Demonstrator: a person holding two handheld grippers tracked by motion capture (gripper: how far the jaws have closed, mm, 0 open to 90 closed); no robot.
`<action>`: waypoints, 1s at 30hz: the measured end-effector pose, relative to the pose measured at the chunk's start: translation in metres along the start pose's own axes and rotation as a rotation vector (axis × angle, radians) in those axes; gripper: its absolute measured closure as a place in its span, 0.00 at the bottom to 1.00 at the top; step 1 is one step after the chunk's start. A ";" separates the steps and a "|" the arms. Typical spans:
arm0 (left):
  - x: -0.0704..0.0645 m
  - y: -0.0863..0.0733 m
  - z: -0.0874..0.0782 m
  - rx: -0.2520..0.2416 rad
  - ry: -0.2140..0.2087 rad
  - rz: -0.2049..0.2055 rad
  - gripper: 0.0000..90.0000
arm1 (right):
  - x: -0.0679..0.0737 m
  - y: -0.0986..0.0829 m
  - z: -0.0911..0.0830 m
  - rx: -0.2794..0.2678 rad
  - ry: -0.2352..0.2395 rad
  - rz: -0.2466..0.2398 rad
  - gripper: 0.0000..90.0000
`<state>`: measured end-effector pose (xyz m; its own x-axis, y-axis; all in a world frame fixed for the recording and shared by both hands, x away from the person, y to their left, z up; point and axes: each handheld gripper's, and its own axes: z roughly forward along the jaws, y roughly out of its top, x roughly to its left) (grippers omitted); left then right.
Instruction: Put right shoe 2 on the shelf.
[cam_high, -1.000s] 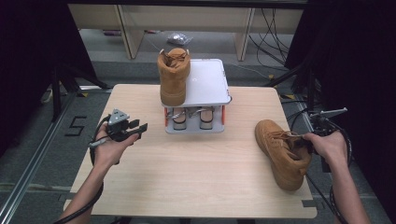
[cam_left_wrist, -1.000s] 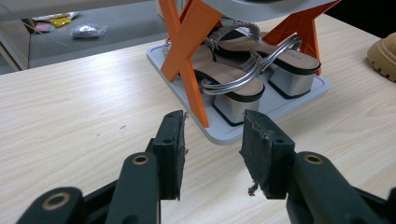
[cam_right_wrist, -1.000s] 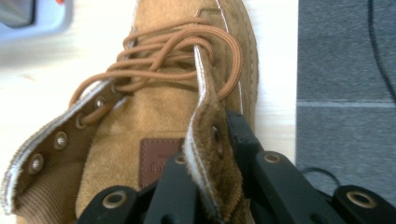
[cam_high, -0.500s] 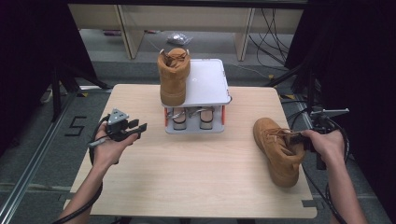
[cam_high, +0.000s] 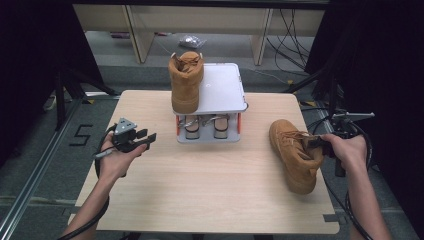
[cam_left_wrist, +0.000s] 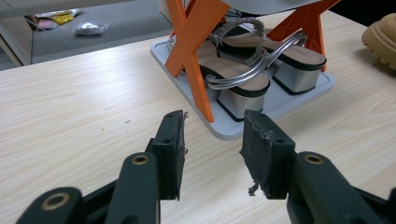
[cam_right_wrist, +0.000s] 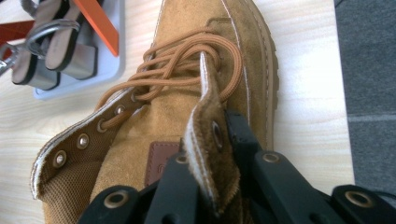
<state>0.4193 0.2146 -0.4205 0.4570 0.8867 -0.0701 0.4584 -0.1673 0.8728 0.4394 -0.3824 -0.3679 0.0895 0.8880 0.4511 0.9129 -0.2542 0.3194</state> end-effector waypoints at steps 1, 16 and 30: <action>0.000 0.000 0.000 0.001 -0.001 0.001 0.65 | 0.002 0.000 0.000 0.002 0.008 0.027 0.94; 0.004 -0.006 -0.002 0.000 0.005 -0.012 0.65 | 0.010 0.008 -0.001 -0.048 0.046 -0.004 0.94; 0.008 -0.011 -0.004 0.006 0.012 -0.023 0.64 | 0.023 0.019 0.002 -0.053 0.066 0.009 0.94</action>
<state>0.4151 0.2251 -0.4286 0.4373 0.8953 -0.0845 0.4737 -0.1494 0.8679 0.4599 -0.3659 -0.3525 0.0699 0.8589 0.5073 0.8896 -0.2838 0.3579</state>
